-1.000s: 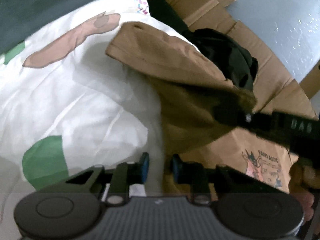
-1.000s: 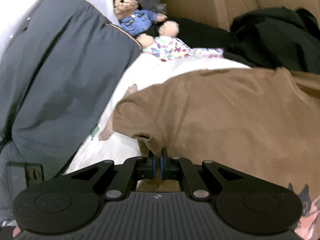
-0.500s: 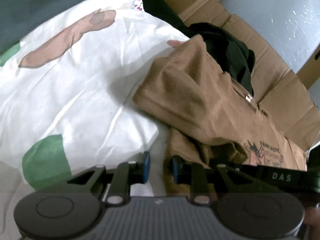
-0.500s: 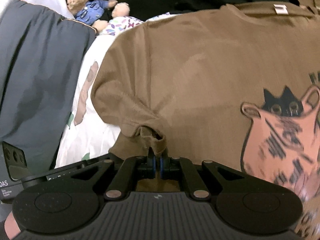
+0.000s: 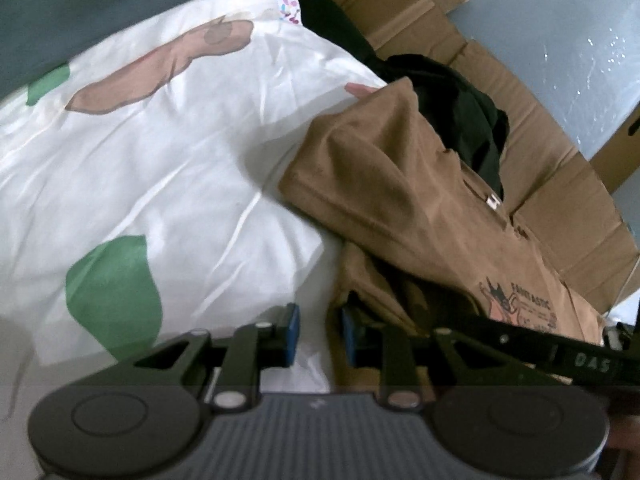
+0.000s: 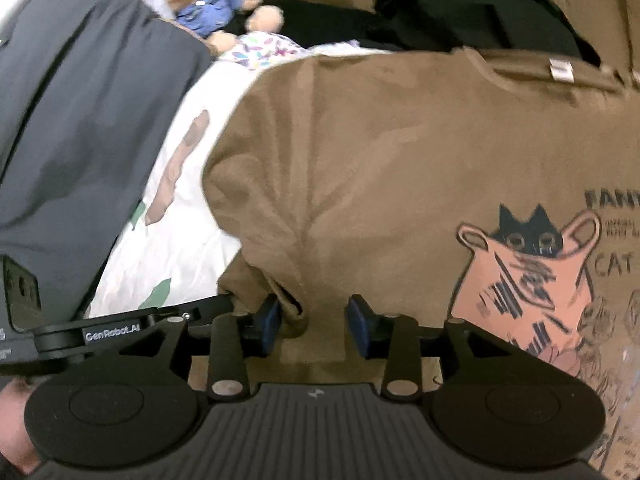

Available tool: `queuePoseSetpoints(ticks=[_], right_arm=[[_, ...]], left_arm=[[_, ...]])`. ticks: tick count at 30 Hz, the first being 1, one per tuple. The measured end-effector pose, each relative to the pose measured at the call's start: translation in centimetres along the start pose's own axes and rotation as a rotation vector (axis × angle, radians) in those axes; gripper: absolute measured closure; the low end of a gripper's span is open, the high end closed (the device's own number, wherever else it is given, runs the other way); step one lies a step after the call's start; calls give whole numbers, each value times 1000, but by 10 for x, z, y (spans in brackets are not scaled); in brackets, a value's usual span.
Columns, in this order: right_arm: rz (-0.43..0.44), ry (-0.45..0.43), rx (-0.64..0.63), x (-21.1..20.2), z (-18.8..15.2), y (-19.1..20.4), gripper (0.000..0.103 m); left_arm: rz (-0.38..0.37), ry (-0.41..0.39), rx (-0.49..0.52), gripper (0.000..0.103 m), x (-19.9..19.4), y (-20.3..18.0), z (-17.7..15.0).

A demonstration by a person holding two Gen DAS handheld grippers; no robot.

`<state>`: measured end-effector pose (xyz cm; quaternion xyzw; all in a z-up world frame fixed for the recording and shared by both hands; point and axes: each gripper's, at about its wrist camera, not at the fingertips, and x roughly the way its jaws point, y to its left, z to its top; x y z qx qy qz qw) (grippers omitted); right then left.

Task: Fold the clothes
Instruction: 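Open the right gripper while the left gripper pinches the shirt near the collar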

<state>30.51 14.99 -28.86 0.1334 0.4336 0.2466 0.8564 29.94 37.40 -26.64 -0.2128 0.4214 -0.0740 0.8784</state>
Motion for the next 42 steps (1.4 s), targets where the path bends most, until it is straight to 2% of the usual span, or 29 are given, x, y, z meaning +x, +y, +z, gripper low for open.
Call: queuePoseSetpoints(ticks=[4, 5, 6, 8, 10, 14, 19, 22, 25, 27, 29, 32, 35, 42], right_arm=[[11, -19, -45, -4, 3, 7, 63], [12, -20, -54, -4, 3, 8, 68], [8, -15, -48, -3, 4, 6, 85], [0, -5, -38, -1, 5, 2, 96], [-14, 0, -26, 0, 4, -2, 97], [-53, 29, 6, 6, -3, -15, 98], [-59, 53, 15, 8, -10, -20, 98], [-62, 67, 41, 5, -9, -21, 95], [-62, 82, 65, 1, -10, -20, 87], [-57, 72, 41, -6, -12, -15, 73], [-52, 61, 21, -10, -14, -12, 69], [-43, 59, 7, -16, -14, -10, 68], [-42, 57, -3, -22, -15, -8, 68], [-30, 57, -5, -26, -12, -8, 68]], left_arm=[[13, 1, 18, 78, 10, -10, 4], [16, 1, 19, 78, 10, -10, 5], [17, 0, 18, 78, 10, -10, 4], [11, -6, -20, 81, 10, -6, 4], [-5, -15, -85, 83, 9, 2, 3], [-17, -28, -133, 84, 10, 6, 2], [-21, -13, -137, 83, 9, 5, 5], [3, -16, -91, 84, -4, -2, 12], [-4, -39, -56, 83, -14, -3, 21], [8, -63, -20, 83, -18, -5, 28], [19, -83, 17, 83, -18, -6, 37], [13, -103, 67, 83, -13, -7, 50], [-11, -87, 124, 83, -2, -13, 57], [33, -53, 238, 75, 29, -18, 65]])
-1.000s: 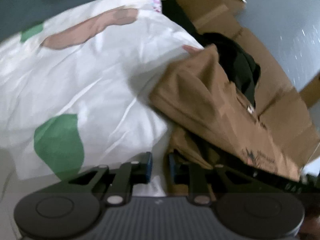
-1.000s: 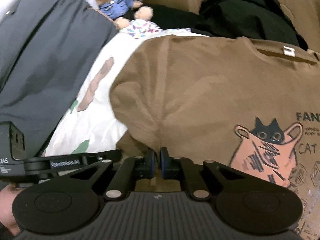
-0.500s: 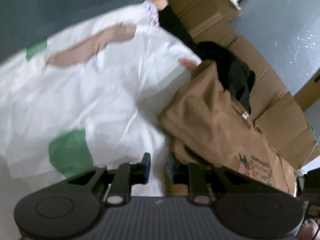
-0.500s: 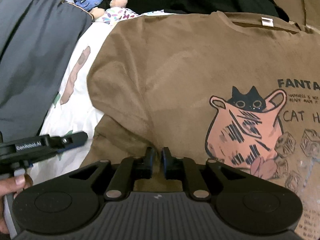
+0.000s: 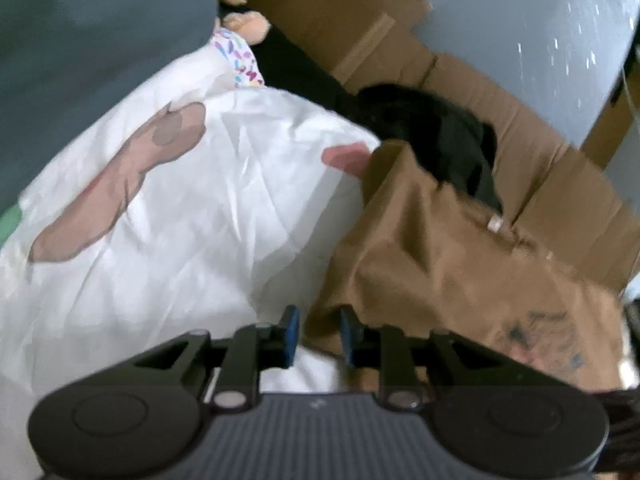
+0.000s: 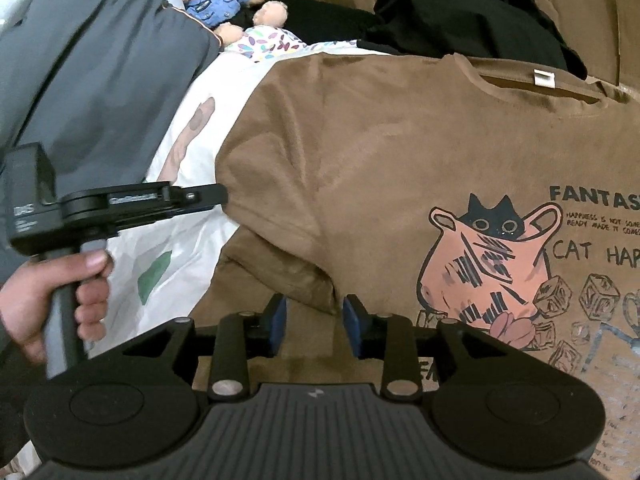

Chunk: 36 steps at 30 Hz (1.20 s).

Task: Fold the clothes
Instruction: 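Open the right gripper while the left gripper pinches the shirt near the collar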

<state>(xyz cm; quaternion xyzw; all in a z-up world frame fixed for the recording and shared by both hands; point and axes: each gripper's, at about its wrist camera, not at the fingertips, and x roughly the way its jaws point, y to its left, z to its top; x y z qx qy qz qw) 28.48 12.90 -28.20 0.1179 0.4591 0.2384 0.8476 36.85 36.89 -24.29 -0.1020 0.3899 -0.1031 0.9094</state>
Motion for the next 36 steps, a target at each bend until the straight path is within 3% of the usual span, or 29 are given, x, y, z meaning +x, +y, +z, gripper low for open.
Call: queuePoseSetpoints(ticks=[3, 5, 7, 10, 20, 22, 31, 35, 36], right_arm=[[12, 3, -8, 2, 5, 1, 68], [15, -5, -17, 2, 8, 3, 68], [19, -14, -25, 2, 10, 5, 68], [23, -25, -29, 2, 13, 8, 68], [29, -72, -77, -8, 22, 23, 66], [31, -83, -90, -9, 25, 25, 61], [47, -129, -96, 3, 51, 29, 59], [45, -164, -85, 8, 61, 22, 60], [48, -170, -82, 10, 63, 18, 60]], left_arm=[[-18, 1, -6, 74, 5, 4, -1], [-40, -2, -11, 79, 4, 5, -1], [-77, 5, -13, 92, 2, 4, 0], [-127, 10, -8, 96, -7, -1, 3], [-268, 6, -44, 97, -32, -30, 20], [-311, 21, -78, 97, -32, -39, 20], [-487, 86, -208, 97, -16, -51, 29], [-493, 82, -187, 84, -14, -53, 39], [-486, 78, -184, 74, -14, -53, 43]])
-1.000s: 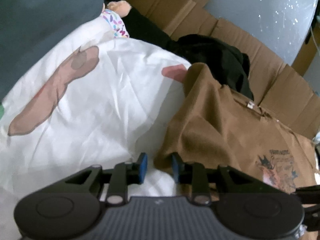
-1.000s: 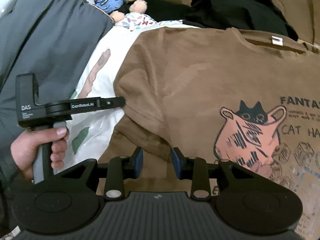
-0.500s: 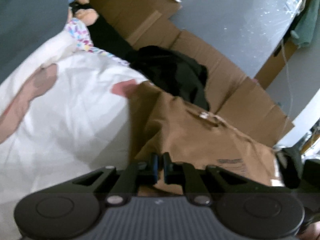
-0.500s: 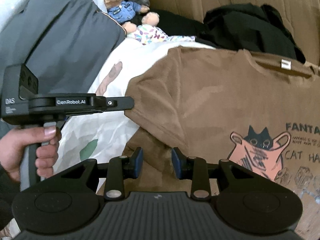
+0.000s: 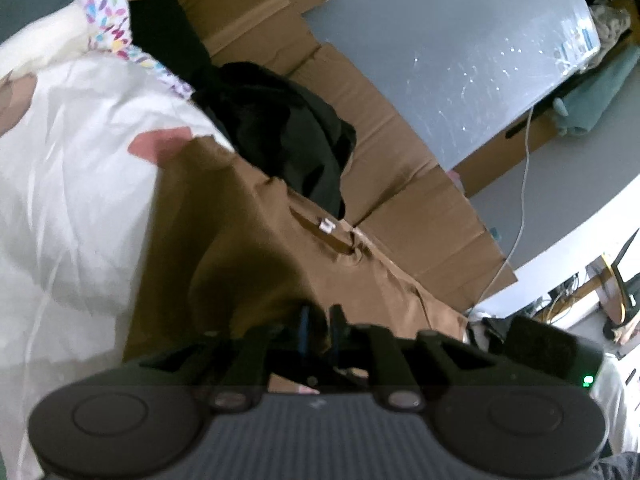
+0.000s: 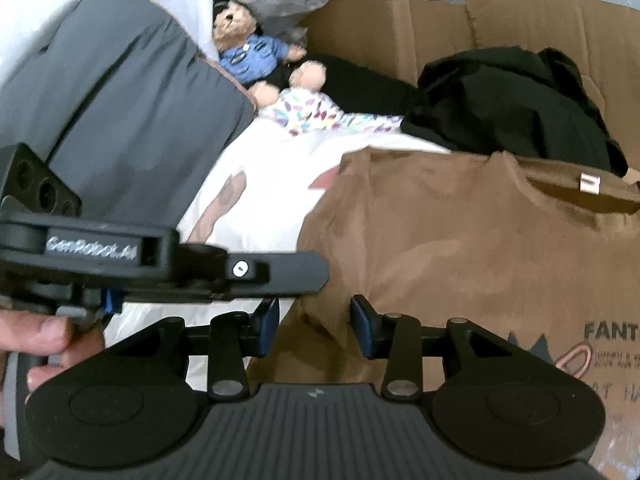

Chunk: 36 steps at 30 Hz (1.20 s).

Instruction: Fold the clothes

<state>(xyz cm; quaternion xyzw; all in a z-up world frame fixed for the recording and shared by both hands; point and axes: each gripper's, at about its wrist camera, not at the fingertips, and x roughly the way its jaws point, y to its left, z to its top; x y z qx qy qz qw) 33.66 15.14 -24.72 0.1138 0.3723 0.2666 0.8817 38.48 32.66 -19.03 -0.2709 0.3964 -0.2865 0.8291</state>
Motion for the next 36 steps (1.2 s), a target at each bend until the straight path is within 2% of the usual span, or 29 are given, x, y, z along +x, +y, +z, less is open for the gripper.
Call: queuePoseSetpoints(ticks=[1, 3, 4, 7, 12, 20, 22, 23, 25, 27, 29, 30, 32, 36], right_arm=[[3, -5, 3, 2, 1, -4, 61], [14, -10, 11, 6, 3, -11, 62], [18, -12, 17, 8, 4, -14, 63], [8, -20, 45, 8, 4, -22, 64], [-3, -25, 98, 8, -1, -36, 64], [7, -18, 122, 8, -7, -44, 64], [12, -19, 124, 6, -8, -44, 64], [15, -20, 126, 6, -8, -43, 64], [20, -17, 121, 6, -8, -42, 64], [23, -13, 109, 7, -9, -40, 64], [26, -6, 94, 7, -9, -38, 64], [27, 6, 75, 9, -9, -37, 76], [27, 24, 52, 8, -8, -37, 92], [3, 34, 85, 4, -1, -45, 98]], left_arm=[[17, -6, 9, 66, 0, -1, 5], [51, -15, 23, 56, 0, -1, 11], [92, -24, 37, 50, 2, 0, 19], [196, -46, 66, 41, 6, 1, 39], [313, -63, 142, 37, 25, 6, 72], [412, 23, 243, 36, 71, 8, 109], [437, 66, 265, 37, 85, 9, 113], [443, 85, 275, 38, 89, 9, 114], [456, 141, 290, 54, 101, 14, 116], [469, 155, 289, 59, 103, 18, 117], [484, 168, 291, 71, 103, 22, 119], [494, 172, 289, 77, 103, 25, 121], [517, 169, 276, 81, 101, 31, 123], [547, 143, 245, 82, 97, 41, 130]])
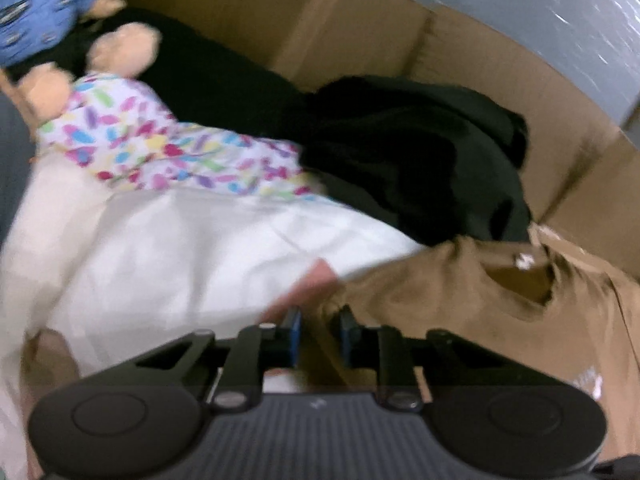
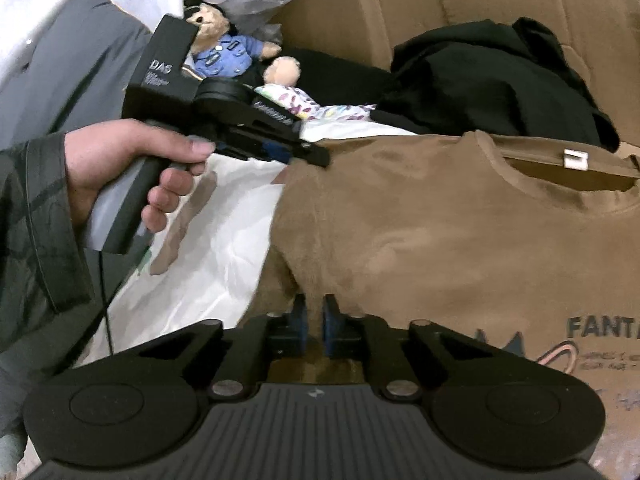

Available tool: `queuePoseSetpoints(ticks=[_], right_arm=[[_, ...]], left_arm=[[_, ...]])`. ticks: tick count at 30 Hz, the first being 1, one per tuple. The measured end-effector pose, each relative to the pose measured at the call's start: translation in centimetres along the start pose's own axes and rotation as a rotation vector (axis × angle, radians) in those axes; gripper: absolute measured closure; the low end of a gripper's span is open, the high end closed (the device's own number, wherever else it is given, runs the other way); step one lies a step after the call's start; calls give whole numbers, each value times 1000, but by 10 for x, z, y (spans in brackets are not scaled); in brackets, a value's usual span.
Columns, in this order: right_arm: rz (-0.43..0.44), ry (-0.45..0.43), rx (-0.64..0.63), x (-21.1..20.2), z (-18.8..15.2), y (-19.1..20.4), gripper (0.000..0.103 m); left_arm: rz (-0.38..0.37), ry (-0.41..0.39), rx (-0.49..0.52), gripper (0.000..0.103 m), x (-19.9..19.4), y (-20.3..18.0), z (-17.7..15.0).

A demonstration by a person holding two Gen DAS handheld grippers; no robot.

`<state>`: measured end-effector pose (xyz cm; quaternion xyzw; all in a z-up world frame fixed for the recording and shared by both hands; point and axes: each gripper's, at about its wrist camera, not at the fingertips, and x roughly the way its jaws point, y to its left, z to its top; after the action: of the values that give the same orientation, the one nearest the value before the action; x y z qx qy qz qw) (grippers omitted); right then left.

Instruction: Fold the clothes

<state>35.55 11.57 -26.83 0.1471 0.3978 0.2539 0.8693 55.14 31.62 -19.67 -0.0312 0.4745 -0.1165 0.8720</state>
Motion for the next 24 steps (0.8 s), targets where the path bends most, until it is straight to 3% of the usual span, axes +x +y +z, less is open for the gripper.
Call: queuePoseSetpoints(ticks=[10, 18, 21, 23, 24], right_arm=[[-91, 6, 43, 10, 22, -33, 100], [-137, 16, 109, 20, 37, -68, 99], [-150, 21, 110, 22, 41, -76, 98], [-159, 33, 154, 22, 41, -85, 94], [-160, 30, 171, 20, 39, -88, 89]], left_arm=[[-20, 4, -89, 82, 7, 18, 8], [-8, 5, -97, 82, 11, 16, 8], [-23, 1, -155, 79, 5, 18, 10], [-21, -17, -162, 74, 0, 18, 11], [-6, -34, -144, 65, -4, 15, 12]])
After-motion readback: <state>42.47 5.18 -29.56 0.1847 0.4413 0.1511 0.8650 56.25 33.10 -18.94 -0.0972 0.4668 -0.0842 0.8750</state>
